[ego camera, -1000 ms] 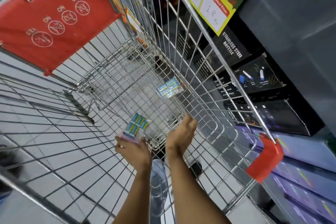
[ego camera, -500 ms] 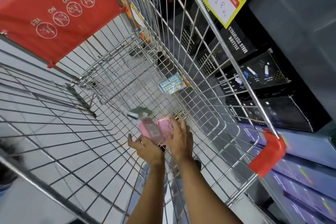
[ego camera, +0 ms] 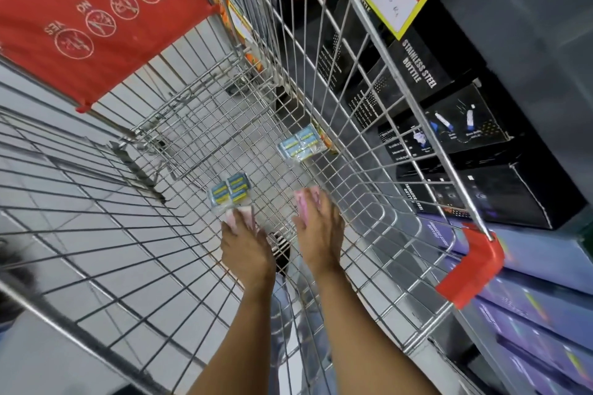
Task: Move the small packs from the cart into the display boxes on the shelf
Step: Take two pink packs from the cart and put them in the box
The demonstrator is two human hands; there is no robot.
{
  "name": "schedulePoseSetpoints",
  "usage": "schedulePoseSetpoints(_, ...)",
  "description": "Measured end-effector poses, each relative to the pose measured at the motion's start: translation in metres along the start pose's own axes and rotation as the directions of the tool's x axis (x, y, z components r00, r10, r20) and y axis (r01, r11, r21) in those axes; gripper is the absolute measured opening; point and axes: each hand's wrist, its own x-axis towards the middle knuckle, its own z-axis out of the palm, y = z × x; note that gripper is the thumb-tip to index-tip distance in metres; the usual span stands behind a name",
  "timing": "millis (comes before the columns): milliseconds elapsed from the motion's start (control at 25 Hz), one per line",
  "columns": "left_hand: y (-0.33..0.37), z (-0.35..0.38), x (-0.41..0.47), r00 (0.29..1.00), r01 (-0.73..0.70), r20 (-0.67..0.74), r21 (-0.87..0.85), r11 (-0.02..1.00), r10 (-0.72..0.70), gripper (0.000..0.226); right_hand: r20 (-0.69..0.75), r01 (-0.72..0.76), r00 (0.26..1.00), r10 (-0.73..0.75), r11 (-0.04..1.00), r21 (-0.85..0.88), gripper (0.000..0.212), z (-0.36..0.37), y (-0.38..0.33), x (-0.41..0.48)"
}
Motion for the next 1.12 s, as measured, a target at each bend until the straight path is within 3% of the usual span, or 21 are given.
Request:
schedulePoseSetpoints(80,0.002,-0.001,0.002,0.992,-0.124,0.019,0.064,0.99,0.123,0.06,0.091,0.054,0.995,-0.047,0.995,-0.08,0.064,0.007,0.0,0.001)
schedulePoseSetpoints(160,0.007,-0.002,0.003,0.954,-0.299,0.083,0.156,0.941,0.289,0.056,0.067,0.035,0.997,-0.028,0.994,-0.103,0.064,0.009,0.002,0.003)
schedulePoseSetpoints(320,0.022,0.001,0.009,0.881,-0.468,0.184,0.206,0.859,0.436,0.058,-0.013,-0.169,0.986,0.168,0.985,-0.028,0.058,0.003,0.007,0.008)
schedulePoseSetpoints(400,0.027,-0.001,0.013,0.867,-0.489,0.239,0.233,0.841,0.438,0.062,0.008,-0.222,0.975,0.223,0.975,-0.03,0.063,0.0,0.01,0.011)
schedulePoseSetpoints(600,0.03,-0.003,0.019,0.876,-0.457,0.294,0.25,0.853,0.383,0.066,0.02,-0.197,0.98,0.198,0.979,-0.049,0.07,-0.002,0.011,0.01)
schedulePoseSetpoints(800,0.032,-0.007,0.018,0.904,-0.42,0.172,0.174,0.891,0.392,0.062,-0.01,-0.19,0.982,0.19,0.981,-0.031,0.068,-0.011,0.006,0.011)
schedulePoseSetpoints(960,0.042,-0.018,0.015,0.9,-0.435,0.053,0.068,0.898,0.433,0.061,-0.076,-0.107,0.991,0.109,0.994,0.031,0.063,-0.022,-0.004,0.01)
schedulePoseSetpoints(1120,0.057,-0.039,0.01,0.921,-0.386,-0.066,-0.014,0.922,0.385,0.065,-0.126,-0.038,0.991,0.045,0.997,0.061,0.059,-0.041,-0.019,0.005)
